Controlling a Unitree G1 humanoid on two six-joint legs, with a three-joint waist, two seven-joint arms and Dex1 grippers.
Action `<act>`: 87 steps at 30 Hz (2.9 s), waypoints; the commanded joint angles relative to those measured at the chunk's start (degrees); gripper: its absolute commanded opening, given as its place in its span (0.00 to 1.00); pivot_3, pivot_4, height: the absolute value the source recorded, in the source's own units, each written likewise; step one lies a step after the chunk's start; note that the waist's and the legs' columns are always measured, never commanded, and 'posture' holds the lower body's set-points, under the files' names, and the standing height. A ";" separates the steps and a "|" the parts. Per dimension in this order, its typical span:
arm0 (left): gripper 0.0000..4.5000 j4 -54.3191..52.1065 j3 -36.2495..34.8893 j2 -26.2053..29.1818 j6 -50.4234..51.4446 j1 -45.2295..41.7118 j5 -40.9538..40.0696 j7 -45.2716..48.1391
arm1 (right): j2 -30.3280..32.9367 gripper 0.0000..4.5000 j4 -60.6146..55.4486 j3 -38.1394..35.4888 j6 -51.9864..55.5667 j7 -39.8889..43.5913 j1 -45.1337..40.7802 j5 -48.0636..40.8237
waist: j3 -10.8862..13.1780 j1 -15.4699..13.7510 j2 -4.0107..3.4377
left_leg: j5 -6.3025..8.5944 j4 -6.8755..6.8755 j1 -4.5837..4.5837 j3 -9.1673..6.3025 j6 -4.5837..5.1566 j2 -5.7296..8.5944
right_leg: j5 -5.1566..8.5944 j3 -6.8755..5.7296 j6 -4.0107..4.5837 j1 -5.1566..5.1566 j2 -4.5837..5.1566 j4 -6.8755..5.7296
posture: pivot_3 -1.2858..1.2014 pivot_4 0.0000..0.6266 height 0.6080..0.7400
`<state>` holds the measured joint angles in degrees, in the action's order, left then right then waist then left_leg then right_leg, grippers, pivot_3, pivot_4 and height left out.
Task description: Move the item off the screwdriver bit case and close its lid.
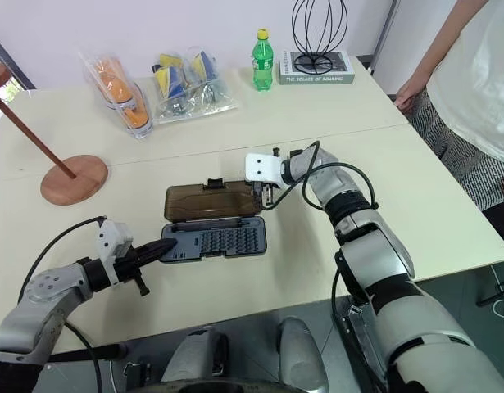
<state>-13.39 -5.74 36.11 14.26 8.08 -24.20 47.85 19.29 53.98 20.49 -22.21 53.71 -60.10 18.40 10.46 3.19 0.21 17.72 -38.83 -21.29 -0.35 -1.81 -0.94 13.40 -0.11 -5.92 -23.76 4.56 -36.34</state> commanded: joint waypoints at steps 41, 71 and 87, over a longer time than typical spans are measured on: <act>0.00 -13.23 -1.19 -0.69 23.56 -16.56 -13.92 -1.94 | 6.68 0.01 -58.18 -3.63 13.92 -12.57 27.79 0.91 | 0.16 -1.01 0.27 | 0.01 -0.02 -0.20 -0.03 0.01 0.02 | 0.10 0.00 0.16 -0.10 0.00 0.13 | 0.52 0.24 1.00; 0.00 14.11 -6.73 -0.47 14.50 -24.88 -6.90 -3.81 | 7.19 0.01 -55.63 -2.26 10.62 -12.29 25.90 1.06 | 0.26 -0.98 0.45 | 0.00 0.00 -0.23 0.00 0.01 0.02 | 0.01 -0.02 -0.01 -0.10 0.01 0.21 | 0.52 0.24 1.00; 0.00 13.01 -5.06 -2.16 13.81 -24.18 -6.00 -1.02 | 7.25 0.01 -55.60 -2.01 11.11 -12.00 26.33 1.12 | 0.26 -1.16 0.45 | 0.01 0.00 -0.24 0.00 0.01 0.02 | 0.01 -0.02 -0.01 -0.11 0.02 0.21 | 0.52 0.24 1.00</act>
<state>1.57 -10.88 33.76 29.29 -16.13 -30.24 46.09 26.76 -0.63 18.47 -10.84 41.94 -32.73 20.21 10.73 2.03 0.67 17.73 -38.84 -21.53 -0.34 -1.80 -0.92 13.41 -0.12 -5.93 -23.87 4.58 -36.13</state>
